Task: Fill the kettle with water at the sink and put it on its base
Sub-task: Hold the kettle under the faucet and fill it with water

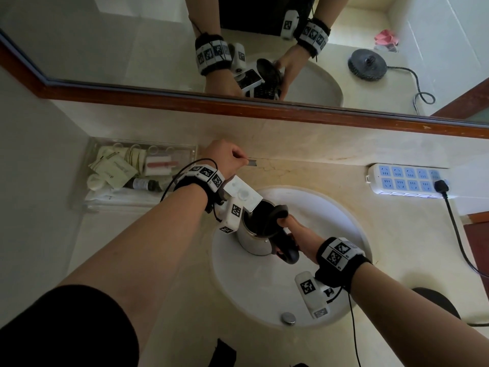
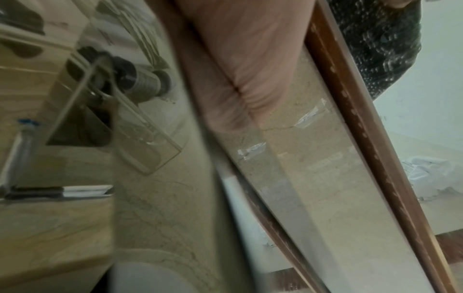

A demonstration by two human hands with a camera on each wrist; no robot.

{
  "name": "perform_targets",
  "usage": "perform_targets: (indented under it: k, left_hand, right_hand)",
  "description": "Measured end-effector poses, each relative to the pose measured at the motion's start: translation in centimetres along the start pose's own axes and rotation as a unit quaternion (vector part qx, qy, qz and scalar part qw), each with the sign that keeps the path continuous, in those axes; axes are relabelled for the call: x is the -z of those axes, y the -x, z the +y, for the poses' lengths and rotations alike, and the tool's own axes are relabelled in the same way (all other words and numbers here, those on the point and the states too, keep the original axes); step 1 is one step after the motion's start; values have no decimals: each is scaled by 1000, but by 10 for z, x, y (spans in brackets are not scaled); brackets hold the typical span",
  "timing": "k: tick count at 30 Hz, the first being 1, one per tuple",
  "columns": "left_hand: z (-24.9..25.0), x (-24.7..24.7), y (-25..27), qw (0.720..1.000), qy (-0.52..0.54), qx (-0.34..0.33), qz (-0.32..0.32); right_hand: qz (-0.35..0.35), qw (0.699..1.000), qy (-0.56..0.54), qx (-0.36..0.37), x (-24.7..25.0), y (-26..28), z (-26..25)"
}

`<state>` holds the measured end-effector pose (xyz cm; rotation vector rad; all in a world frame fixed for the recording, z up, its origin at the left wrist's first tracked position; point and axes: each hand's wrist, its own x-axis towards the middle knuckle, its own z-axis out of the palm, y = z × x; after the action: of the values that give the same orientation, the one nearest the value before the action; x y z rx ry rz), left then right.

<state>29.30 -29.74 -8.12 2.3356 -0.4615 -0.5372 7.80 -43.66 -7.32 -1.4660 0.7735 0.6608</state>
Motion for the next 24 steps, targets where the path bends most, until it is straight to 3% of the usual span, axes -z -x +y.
perform_targets:
  k: [24]
  left_hand:
    - [-1,-3,-1,1000,3,-3,9]
  right_hand:
    - [-8,1000,9,0,2,-2,3]
